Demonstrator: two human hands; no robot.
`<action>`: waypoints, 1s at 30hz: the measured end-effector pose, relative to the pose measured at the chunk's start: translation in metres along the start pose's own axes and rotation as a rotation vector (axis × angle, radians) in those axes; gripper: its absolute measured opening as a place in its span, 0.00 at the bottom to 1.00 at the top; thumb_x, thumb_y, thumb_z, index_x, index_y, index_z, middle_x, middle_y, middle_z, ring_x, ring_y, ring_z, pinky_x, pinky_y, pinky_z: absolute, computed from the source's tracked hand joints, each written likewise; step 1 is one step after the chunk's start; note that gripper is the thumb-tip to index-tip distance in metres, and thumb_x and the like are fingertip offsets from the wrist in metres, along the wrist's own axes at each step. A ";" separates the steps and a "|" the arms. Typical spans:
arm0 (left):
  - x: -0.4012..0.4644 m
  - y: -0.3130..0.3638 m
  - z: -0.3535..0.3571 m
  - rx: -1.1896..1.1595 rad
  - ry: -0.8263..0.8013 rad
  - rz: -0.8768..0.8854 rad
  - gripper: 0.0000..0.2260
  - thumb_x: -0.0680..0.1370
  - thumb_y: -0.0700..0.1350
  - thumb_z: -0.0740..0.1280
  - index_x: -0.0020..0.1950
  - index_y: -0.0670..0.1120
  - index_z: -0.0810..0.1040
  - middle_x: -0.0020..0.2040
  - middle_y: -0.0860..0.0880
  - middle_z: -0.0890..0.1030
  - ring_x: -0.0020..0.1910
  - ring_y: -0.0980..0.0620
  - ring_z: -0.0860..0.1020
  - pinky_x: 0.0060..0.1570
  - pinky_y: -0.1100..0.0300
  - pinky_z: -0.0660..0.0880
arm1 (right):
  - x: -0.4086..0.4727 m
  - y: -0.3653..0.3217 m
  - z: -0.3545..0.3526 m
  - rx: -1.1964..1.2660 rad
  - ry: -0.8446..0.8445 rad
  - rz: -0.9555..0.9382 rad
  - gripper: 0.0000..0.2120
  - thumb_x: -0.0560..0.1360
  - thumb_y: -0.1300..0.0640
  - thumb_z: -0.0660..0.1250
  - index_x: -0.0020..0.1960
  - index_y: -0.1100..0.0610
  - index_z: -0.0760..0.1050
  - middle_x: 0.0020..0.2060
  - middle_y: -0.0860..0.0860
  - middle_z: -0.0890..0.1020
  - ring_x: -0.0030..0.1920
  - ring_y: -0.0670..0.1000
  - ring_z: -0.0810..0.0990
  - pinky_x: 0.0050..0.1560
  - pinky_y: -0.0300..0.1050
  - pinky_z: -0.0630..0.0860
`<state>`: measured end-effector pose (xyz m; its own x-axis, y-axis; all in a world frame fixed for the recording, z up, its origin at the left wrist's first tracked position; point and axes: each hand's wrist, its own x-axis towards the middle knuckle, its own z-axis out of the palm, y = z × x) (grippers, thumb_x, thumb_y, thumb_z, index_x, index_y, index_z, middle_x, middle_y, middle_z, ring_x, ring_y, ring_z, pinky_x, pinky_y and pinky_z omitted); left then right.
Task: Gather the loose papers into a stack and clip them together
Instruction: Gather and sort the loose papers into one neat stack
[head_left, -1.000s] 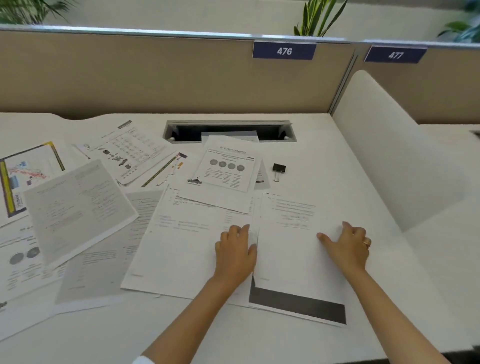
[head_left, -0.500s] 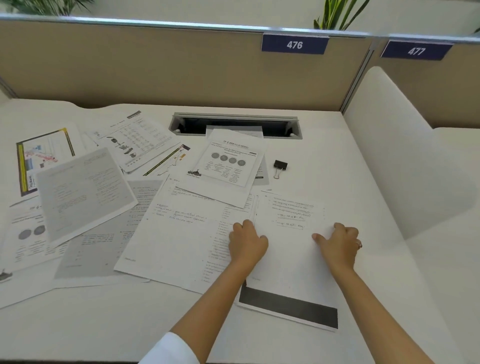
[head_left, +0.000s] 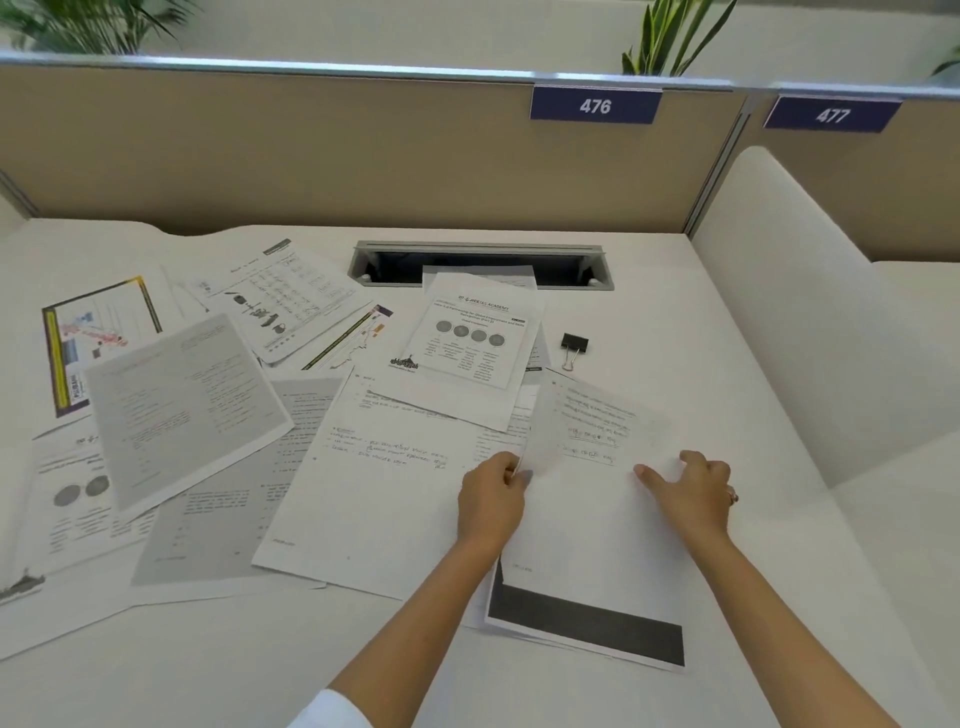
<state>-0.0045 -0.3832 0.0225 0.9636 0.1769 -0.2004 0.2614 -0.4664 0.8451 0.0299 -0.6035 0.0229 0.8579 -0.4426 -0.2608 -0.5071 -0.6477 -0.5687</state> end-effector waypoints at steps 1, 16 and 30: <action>0.000 -0.003 -0.006 -0.020 0.017 0.009 0.08 0.79 0.44 0.65 0.41 0.44 0.75 0.36 0.51 0.77 0.33 0.56 0.73 0.33 0.68 0.67 | 0.001 -0.003 0.001 0.013 -0.001 0.007 0.33 0.73 0.46 0.70 0.71 0.62 0.64 0.68 0.60 0.64 0.69 0.66 0.61 0.61 0.58 0.69; 0.074 -0.080 -0.185 -0.084 0.381 -0.117 0.08 0.81 0.45 0.63 0.47 0.42 0.77 0.40 0.48 0.78 0.40 0.50 0.75 0.37 0.62 0.69 | -0.009 -0.141 0.080 0.050 -0.111 -0.192 0.29 0.75 0.49 0.67 0.71 0.61 0.65 0.67 0.61 0.68 0.67 0.63 0.67 0.65 0.54 0.65; 0.100 -0.140 -0.209 -0.213 0.289 -0.187 0.11 0.79 0.47 0.65 0.44 0.39 0.77 0.39 0.42 0.80 0.37 0.50 0.75 0.38 0.57 0.72 | 0.018 -0.218 0.135 -0.157 -0.086 0.062 0.36 0.68 0.49 0.75 0.67 0.64 0.64 0.65 0.63 0.68 0.66 0.63 0.67 0.57 0.54 0.73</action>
<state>0.0432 -0.1191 -0.0126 0.8372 0.4922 -0.2384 0.3838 -0.2182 0.8973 0.1666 -0.3864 0.0364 0.8250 -0.4343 -0.3616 -0.5603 -0.7126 -0.4223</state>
